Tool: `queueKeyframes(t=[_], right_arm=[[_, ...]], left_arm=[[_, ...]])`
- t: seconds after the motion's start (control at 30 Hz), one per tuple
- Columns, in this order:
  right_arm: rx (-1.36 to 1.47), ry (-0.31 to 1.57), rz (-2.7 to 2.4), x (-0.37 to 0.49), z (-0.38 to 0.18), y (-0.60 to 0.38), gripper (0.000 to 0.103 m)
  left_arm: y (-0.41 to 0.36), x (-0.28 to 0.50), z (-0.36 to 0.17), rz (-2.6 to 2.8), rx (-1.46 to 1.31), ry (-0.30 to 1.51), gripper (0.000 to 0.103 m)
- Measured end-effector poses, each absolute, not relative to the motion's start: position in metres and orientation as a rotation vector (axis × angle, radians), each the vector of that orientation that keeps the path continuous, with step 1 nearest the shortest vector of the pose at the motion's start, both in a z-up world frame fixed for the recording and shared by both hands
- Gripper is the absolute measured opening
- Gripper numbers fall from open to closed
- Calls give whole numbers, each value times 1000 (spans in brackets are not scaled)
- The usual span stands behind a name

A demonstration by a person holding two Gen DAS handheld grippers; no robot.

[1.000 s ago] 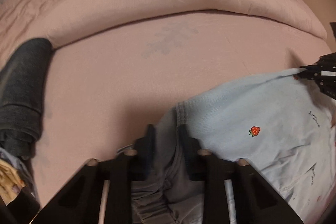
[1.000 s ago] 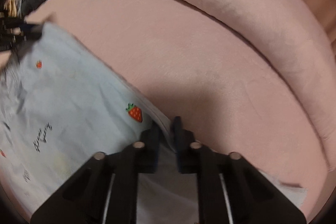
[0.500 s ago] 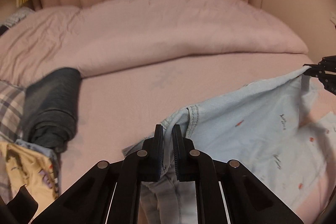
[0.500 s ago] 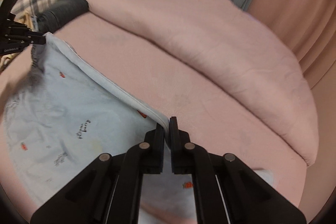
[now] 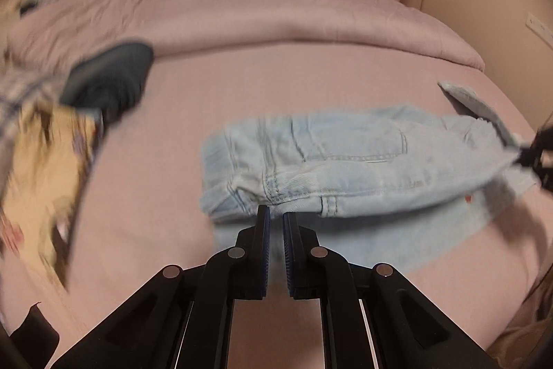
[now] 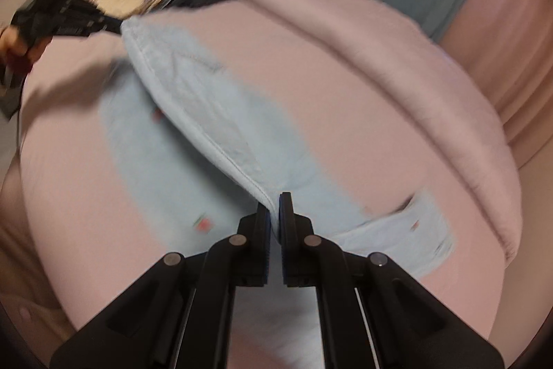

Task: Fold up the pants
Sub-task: 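Lower the folded pants onto the bed and open both tools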

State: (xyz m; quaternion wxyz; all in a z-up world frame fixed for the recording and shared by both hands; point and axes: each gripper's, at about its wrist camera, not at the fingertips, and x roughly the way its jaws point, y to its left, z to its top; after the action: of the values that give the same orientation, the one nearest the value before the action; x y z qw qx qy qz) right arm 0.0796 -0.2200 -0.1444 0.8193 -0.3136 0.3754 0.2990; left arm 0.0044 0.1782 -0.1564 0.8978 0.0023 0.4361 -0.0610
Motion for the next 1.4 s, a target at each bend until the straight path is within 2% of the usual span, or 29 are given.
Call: queueKeyframes(t=[0.03, 0.1, 0.2, 0.57, 0.7, 0.73, 0.77, 0.8, 0.83, 0.87, 1.03, 1.1, 1.17, 1.27, 1.4], right_arm=[[-656, 843, 649, 72, -160, -218, 4], [-666, 887, 652, 64, -183, -217, 5], [-683, 935, 643, 57, -211, -211, 5], [-651, 909, 647, 54, -207, -204, 5], [-651, 960, 631, 61, -236, -199, 6], [-654, 956, 625, 62, -237, -197, 6], [-654, 952, 624, 62, -236, -196, 7], [-650, 950, 626, 62, -235, -196, 8], [-637, 953, 630, 63, -234, -197, 8], [-623, 958, 633, 64, -234, -199, 8], [-602, 961, 628, 65, -236, -200, 9], [-594, 960, 625, 64, -236, -201, 9], [-584, 960, 624, 65, -236, -201, 9], [-590, 950, 614, 63, -236, -197, 9], [-585, 917, 614, 61, -227, -194, 7]], left_arm=[[180, 1, -166, -124, -17, 922, 9], [179, -6, -173, -118, -41, 945, 2], [178, -7, -180, -108, -59, 963, 2], [170, -14, -177, -144, -90, 953, 2], [187, -11, -184, -148, -276, 977, 4], [194, -11, -185, -152, -339, 970, 12], [202, -11, -185, -149, -408, 956, 31], [207, -10, -185, -144, -458, 943, 43], [213, -9, -186, -138, -511, 922, 65], [218, -8, -185, -131, -568, 894, 70], [221, 14, -190, -139, -703, 878, 70], [221, 27, -195, -98, -714, 915, 53], [221, 35, -200, -54, -723, 936, 21], [224, 35, -202, -12, -736, 943, 12], [225, 22, -188, 6, -719, 895, 11]])
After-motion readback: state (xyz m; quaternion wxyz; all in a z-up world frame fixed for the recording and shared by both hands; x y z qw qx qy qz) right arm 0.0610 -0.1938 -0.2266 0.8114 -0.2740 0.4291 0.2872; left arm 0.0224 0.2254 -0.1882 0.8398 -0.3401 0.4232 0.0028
